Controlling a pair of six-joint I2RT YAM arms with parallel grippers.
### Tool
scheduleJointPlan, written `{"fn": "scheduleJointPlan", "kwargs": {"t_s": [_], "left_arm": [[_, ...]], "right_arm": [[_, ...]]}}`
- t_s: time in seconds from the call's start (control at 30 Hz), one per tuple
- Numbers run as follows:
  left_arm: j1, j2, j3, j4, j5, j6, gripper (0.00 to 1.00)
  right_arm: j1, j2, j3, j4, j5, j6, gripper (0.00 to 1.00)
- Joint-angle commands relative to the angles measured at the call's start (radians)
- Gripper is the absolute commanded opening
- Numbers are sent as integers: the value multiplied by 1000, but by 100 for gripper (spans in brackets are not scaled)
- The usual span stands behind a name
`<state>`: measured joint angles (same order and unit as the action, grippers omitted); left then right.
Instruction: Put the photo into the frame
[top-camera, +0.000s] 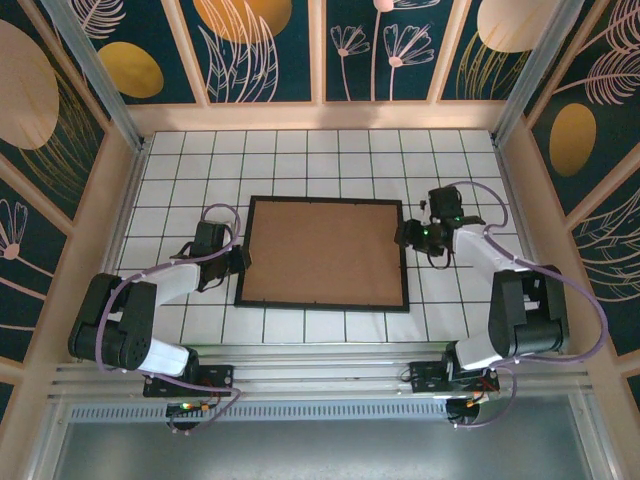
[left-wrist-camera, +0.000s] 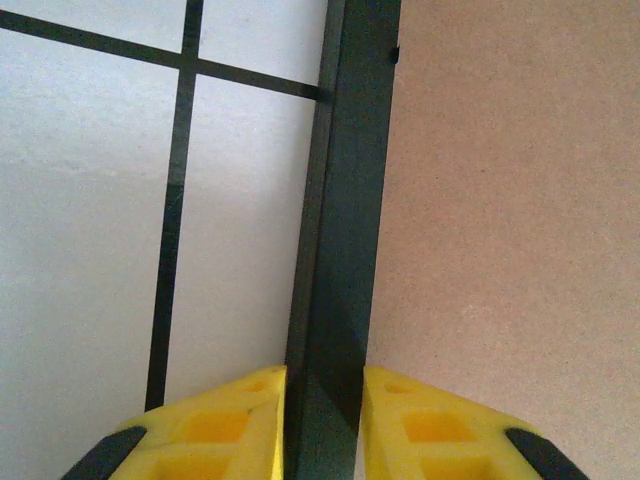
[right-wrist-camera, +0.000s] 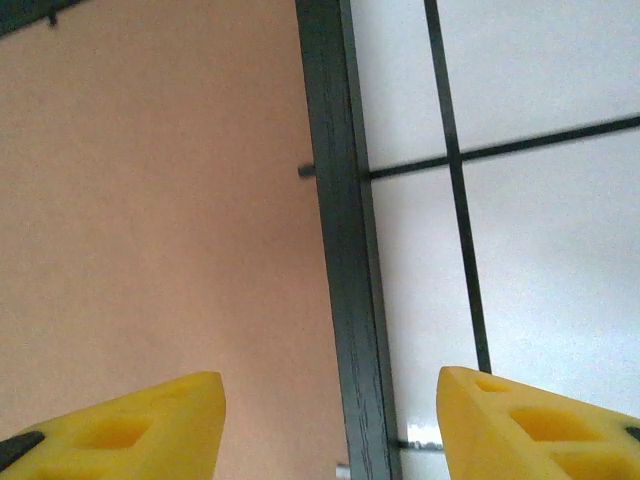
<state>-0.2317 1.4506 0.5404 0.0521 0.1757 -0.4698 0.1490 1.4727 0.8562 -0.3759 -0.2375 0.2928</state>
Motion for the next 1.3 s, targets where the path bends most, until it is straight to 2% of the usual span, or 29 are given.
{"fn": "scheduleJointPlan", "kwargs": {"t_s": [0.0,0.13,0.47,0.57,0.7,0.83,0.9,1.0,1.27], "left_arm": [[-11,-31,-2,-5,30,-15,25],[-10,-35,-2,-9,29,-15,25],[-10,-32,9,-6,26,-19,27],[-11,-38,18,-9,9,-23,32],[-9,-67,27,-15,-44,-38,44],[-8,-99,43,-19,-104,-50,54],[-7,-92,61,-21,-118,-49,55],[1,-46,97,-23,-121,-44,54],[31,94,208,-8,-94,-17,42]], "right_arm": [[-6,74,33,49,-8,-30,59],[-5,154,46,90,-19,-36,54],[-3,210,45,86,-8,-66,30],[-3,211,48,81,17,-72,25],[-1,217,56,81,39,-90,20],[13,230,63,86,59,-110,19],[16,233,66,91,57,-112,19],[15,232,67,100,47,-111,19],[15,217,60,110,40,-112,19]]}}
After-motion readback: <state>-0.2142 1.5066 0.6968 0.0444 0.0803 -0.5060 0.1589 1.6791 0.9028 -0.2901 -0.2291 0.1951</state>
